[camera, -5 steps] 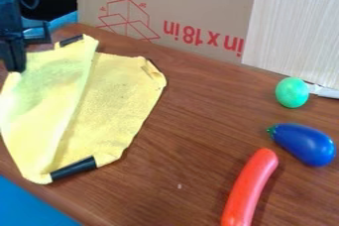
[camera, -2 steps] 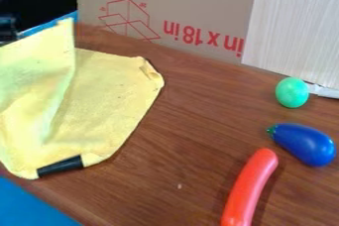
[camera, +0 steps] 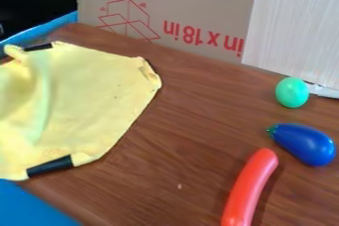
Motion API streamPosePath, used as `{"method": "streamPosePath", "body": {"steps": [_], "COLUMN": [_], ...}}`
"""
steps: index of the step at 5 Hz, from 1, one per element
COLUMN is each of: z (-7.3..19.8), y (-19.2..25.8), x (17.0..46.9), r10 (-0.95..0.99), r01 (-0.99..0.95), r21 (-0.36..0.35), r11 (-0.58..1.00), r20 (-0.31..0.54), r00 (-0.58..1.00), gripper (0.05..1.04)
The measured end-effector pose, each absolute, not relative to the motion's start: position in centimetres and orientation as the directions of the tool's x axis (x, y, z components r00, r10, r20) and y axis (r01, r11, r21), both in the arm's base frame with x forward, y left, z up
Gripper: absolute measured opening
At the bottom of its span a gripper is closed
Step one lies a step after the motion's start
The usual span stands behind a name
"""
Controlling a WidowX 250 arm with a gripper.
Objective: Unfold the cloth from top right to bottom left
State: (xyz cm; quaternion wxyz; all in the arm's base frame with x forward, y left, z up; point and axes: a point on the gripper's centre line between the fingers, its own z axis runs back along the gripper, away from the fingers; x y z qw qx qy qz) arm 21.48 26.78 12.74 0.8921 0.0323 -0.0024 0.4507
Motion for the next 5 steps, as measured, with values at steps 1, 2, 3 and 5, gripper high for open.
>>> {"method": "streamPosePath", "body": {"steps": [1, 2, 3, 5], "z": [13.0, 14.2, 14.7, 15.1], "y": [27.6, 29.2, 29.8, 29.8], "x": [21.3, 21.5, 21.3, 21.5], "r10": [0.817, 0.821, 0.811, 0.776], "r01": [-0.819, -0.824, -0.813, -0.779], "r21": [0.070, 0.105, 0.141, 0.134], "r11": [0.569, 0.556, 0.565, 0.612], "r20": [0.065, 0.082, 0.089, 0.090], "r00": [0.573, 0.565, 0.579, 0.625], "gripper": [0.077, 0.204, 0.443, 0.989]}}
